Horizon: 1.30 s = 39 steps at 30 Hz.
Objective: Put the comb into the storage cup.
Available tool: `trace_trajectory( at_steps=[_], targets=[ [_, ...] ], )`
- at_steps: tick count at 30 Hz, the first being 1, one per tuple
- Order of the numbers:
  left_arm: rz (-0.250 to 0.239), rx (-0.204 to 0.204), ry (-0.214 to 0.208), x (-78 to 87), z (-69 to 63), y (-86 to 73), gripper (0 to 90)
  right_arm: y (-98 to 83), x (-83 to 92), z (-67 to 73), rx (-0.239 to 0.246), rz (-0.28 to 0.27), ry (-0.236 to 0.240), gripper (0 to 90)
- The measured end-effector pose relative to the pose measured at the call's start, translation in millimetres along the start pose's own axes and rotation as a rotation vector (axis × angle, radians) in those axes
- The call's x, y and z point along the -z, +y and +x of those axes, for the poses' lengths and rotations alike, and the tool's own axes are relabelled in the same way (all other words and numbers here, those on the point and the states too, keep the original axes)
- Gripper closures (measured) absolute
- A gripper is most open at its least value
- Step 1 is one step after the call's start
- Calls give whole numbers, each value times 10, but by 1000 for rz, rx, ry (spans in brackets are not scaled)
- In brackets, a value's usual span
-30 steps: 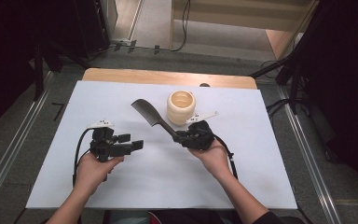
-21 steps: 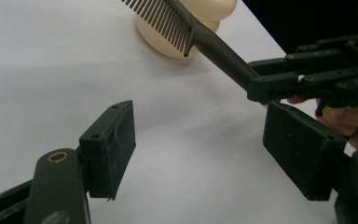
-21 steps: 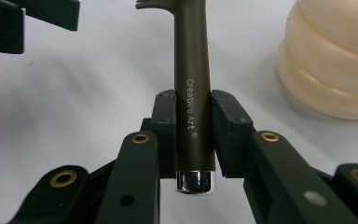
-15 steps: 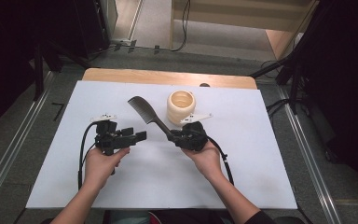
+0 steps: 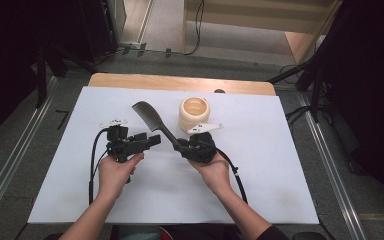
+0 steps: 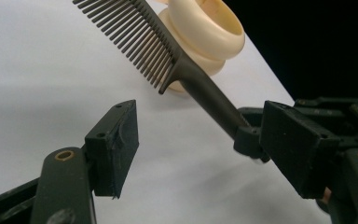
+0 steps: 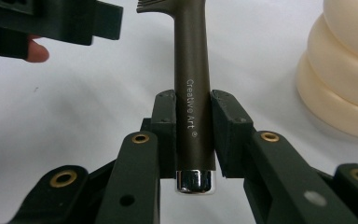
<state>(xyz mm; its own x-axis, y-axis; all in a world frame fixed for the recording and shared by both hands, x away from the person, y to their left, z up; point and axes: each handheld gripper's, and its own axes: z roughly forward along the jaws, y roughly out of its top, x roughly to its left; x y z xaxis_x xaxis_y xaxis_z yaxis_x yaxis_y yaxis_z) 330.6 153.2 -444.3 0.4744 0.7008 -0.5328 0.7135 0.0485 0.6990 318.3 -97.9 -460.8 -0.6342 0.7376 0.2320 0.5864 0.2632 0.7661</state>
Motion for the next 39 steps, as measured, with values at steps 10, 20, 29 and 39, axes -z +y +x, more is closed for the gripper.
trace_trajectory(
  at_steps=[10, 20, 29, 39],
  targets=[
    [-54, 28, 26, -111, -28, -2, 318, 11, -79, 108, -39, -41, 14, 704],
    [-83, 30, 54, -208, -58, -25, 379, 1, -122, 154, -73, -66, 25, 704],
    [-91, 118, 28, -290, -27, -37, 494, -3, -134, 203, -85, -96, 40, 703],
    [-89, 196, -21, -280, 51, -35, 603, -6, -145, 216, -87, -109, 44, 703]
  ],
)
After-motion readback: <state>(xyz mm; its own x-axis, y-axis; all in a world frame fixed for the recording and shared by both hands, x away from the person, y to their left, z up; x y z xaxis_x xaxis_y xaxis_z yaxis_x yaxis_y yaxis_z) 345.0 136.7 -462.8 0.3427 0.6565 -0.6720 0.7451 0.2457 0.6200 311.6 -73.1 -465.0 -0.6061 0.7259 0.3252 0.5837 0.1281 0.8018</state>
